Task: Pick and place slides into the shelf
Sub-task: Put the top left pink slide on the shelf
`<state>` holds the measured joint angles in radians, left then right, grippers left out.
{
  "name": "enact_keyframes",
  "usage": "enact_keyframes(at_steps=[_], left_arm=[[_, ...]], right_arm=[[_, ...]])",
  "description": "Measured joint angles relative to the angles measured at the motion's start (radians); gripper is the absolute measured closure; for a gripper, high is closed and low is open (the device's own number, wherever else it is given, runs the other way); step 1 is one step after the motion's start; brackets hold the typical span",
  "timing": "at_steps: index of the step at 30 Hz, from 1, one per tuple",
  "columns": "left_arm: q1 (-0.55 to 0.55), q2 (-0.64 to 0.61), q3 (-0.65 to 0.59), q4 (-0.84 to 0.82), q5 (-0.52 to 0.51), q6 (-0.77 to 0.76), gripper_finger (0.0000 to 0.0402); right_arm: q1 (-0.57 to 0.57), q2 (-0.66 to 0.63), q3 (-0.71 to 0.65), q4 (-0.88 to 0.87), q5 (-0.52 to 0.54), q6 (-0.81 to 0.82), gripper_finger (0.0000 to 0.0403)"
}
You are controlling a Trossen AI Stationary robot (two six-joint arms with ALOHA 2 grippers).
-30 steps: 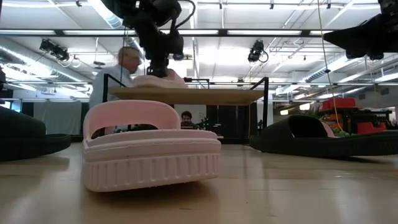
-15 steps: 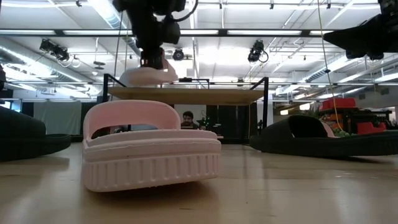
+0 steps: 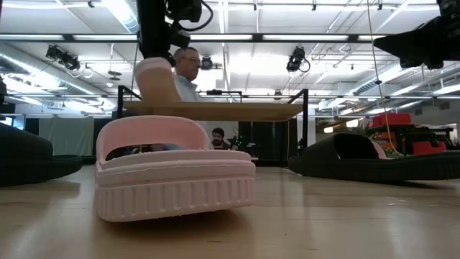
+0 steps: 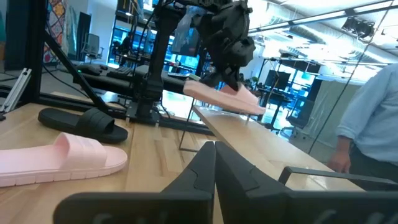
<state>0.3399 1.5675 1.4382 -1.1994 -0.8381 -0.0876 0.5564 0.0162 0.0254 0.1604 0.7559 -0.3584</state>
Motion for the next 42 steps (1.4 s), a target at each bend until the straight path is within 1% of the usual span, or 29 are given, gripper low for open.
enact_keyframes(at_steps=[4,9,14,17,19,25,29,33,37,42], left_arm=[[0.015,0.001,-0.047,0.039,0.004,0.077,0.0390],[0.017,0.002,-0.089,0.122,-0.026,0.181,0.0391],[0.024,0.001,-0.089,0.154,-0.038,0.186,0.0387],[0.023,0.002,-0.089,0.161,-0.095,0.187,0.0389],[0.024,0.001,-0.089,0.163,-0.112,0.189,0.0391],[0.078,0.002,-0.089,0.175,-0.105,0.190,0.0390],[0.122,0.001,-0.089,0.184,-0.070,0.208,0.0387],[0.143,0.001,-0.089,0.183,-0.041,0.211,0.0387],[0.142,0.001,-0.089,0.182,-0.030,0.247,0.0358],[0.141,0.001,-0.089,0.182,-0.029,0.314,0.0310]], right_arm=[[0.000,0.000,0.000,-0.007,0.000,0.001,0.0389],[0.000,0.000,0.000,-0.010,0.000,0.001,0.0389],[0.000,0.000,0.000,-0.010,0.000,0.001,0.0389],[0.000,0.000,0.000,-0.011,0.000,0.001,0.0389],[0.000,0.000,0.000,-0.011,0.000,0.001,0.0389],[0.000,0.000,0.000,-0.011,0.000,0.001,0.0389],[0.000,0.000,0.000,-0.011,0.000,0.001,0.0389],[0.000,0.000,0.000,-0.011,-0.001,0.001,0.0389],[0.000,0.000,0.000,-0.011,-0.001,0.005,0.0389],[0.000,0.000,0.000,-0.011,0.000,0.073,0.0389]])
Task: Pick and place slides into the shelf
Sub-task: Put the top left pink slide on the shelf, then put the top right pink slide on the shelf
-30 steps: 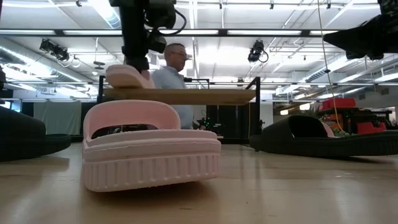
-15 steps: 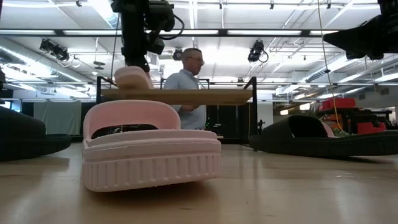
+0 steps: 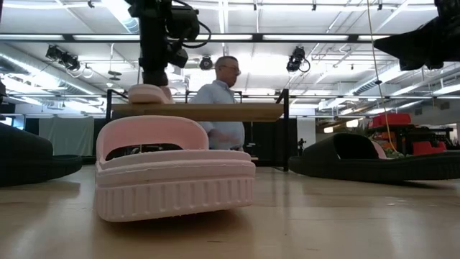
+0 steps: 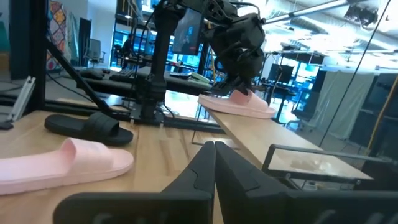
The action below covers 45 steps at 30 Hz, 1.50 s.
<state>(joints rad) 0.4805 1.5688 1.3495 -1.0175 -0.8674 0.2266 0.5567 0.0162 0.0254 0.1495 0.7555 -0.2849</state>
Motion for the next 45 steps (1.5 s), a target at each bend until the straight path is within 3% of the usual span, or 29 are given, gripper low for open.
enact_keyframes(at_steps=[3,8,18,28,36,45], left_arm=[[-0.003,0.000,0.000,0.000,-0.026,0.041,0.0288],[-0.026,0.000,0.000,0.000,-0.154,0.117,0.0269],[-0.053,0.000,0.000,-0.003,-0.169,0.203,0.0263],[-0.050,0.000,0.000,-0.003,-0.155,0.177,0.0246],[-0.051,0.000,0.000,-0.024,0.004,0.081,0.0240],[-0.076,0.000,0.000,-0.107,0.003,-0.023,0.0239]], right_arm=[[0.000,0.000,0.000,0.000,0.000,0.016,0.0389],[0.000,0.000,0.000,0.000,0.000,0.023,0.0389],[0.000,0.000,0.000,0.000,0.000,0.025,0.0389],[0.000,0.000,0.000,0.000,0.000,0.049,0.0389],[0.000,0.000,0.000,0.000,0.000,0.050,0.0389],[0.000,0.000,0.000,0.000,0.000,0.051,0.0389]])
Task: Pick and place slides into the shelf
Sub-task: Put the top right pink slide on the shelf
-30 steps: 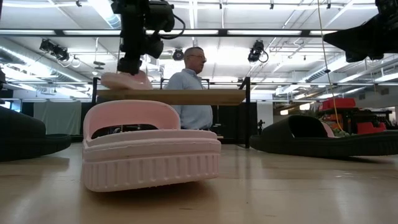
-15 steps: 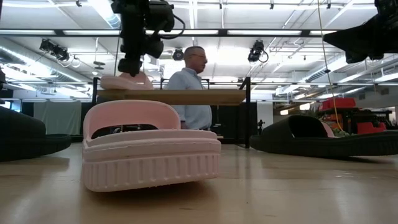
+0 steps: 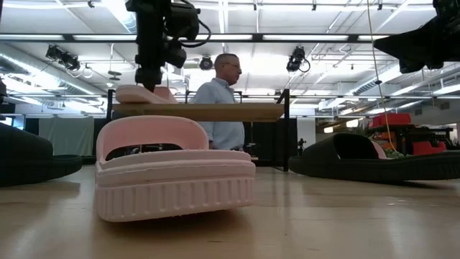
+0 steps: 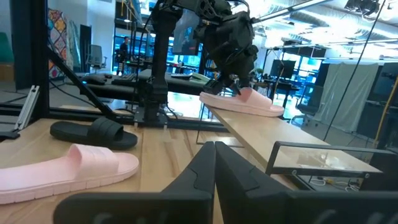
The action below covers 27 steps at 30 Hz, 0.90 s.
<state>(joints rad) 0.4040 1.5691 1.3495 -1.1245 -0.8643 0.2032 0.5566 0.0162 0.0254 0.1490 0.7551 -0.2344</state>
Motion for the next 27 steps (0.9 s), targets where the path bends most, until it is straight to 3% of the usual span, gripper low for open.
enact_keyframes(at_steps=[10,15,21,27], left_arm=[[-0.128,0.000,0.001,-0.016,-0.036,-0.068,0.0252],[-0.215,0.000,0.043,-0.115,-0.052,-0.144,0.0248],[-0.305,0.000,0.169,-0.187,-0.086,-0.231,0.0237],[-0.360,0.000,0.315,-0.188,-0.088,-0.244,0.0243]], right_arm=[[0.000,0.000,0.002,-0.033,-0.001,0.012,0.0389],[0.000,0.000,0.002,-0.101,0.000,0.033,0.0380],[0.000,0.004,0.043,-0.112,0.000,0.029,0.0333],[0.000,0.094,0.206,-0.255,0.000,0.032,0.0268]])
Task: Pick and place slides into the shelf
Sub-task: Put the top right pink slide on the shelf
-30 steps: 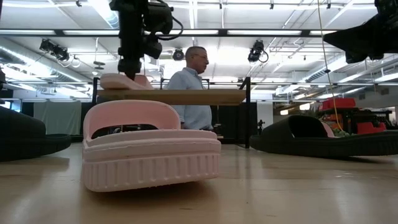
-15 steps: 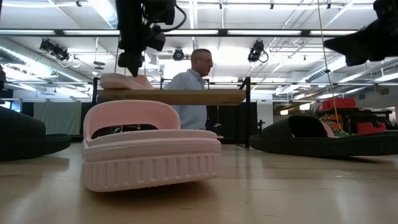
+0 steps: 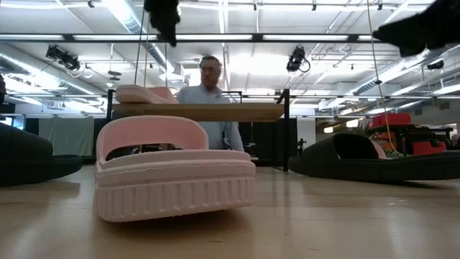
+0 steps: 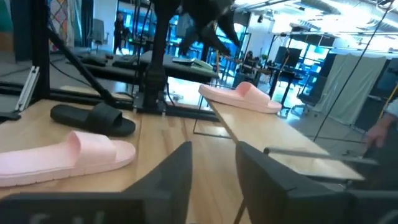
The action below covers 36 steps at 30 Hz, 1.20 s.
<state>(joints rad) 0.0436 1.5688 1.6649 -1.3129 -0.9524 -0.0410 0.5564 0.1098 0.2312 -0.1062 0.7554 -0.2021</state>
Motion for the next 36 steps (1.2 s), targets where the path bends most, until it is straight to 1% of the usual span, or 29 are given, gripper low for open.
enact_keyframes(at_steps=[4,8,11,14,16,19,22,25,27,29,32,36], left_arm=[[-0.020,0.000,0.101,0.010,0.000,-0.001,0.0250],[-0.035,0.000,0.173,0.026,0.000,0.000,0.0259],[-0.038,0.000,0.213,0.030,0.001,0.000,0.0265],[-0.037,-0.001,0.237,0.046,0.001,-0.005,0.0272],[-0.037,0.000,0.252,0.047,0.001,-0.003,0.0277],[-0.037,-0.002,0.256,0.051,0.000,0.004,0.0283],[-0.037,0.000,0.256,0.051,0.003,0.000,0.0290],[-0.037,0.000,0.256,0.050,0.002,0.001,0.0294],[-0.037,0.000,0.256,0.050,0.003,0.001,0.0296],[-0.035,0.000,0.256,0.041,0.003,0.001,0.0296],[-0.035,0.000,0.255,0.031,0.003,0.002,0.0295],[-0.035,0.000,0.255,0.029,0.003,0.001,0.0298]], right_arm=[[0.000,0.150,0.102,-0.098,0.000,0.055,0.0236],[-0.033,0.354,0.169,-0.223,-0.001,0.248,0.0216],[-0.092,0.523,0.199,-0.287,0.030,0.401,0.0210],[-0.178,0.681,0.231,-0.333,0.102,0.516,0.0208],[-0.250,0.775,0.260,-0.357,0.096,0.588,0.0208],[-0.356,0.892,0.302,-0.390,0.039,0.735,0.0208],[-0.442,0.975,0.338,-0.415,-0.030,0.866,0.0208],[-0.507,1.030,0.348,-0.429,-0.061,1.073,0.0208],[-0.543,1.055,0.348,-0.454,-0.078,1.162,0.0208],[-0.572,1.082,0.348,-0.483,-0.077,1.205,0.0208],[-0.615,1.117,0.348,-0.481,-0.067,1.248,0.0208],[-0.646,1.156,0.348,-0.482,-0.108,1.323,0.0209]])
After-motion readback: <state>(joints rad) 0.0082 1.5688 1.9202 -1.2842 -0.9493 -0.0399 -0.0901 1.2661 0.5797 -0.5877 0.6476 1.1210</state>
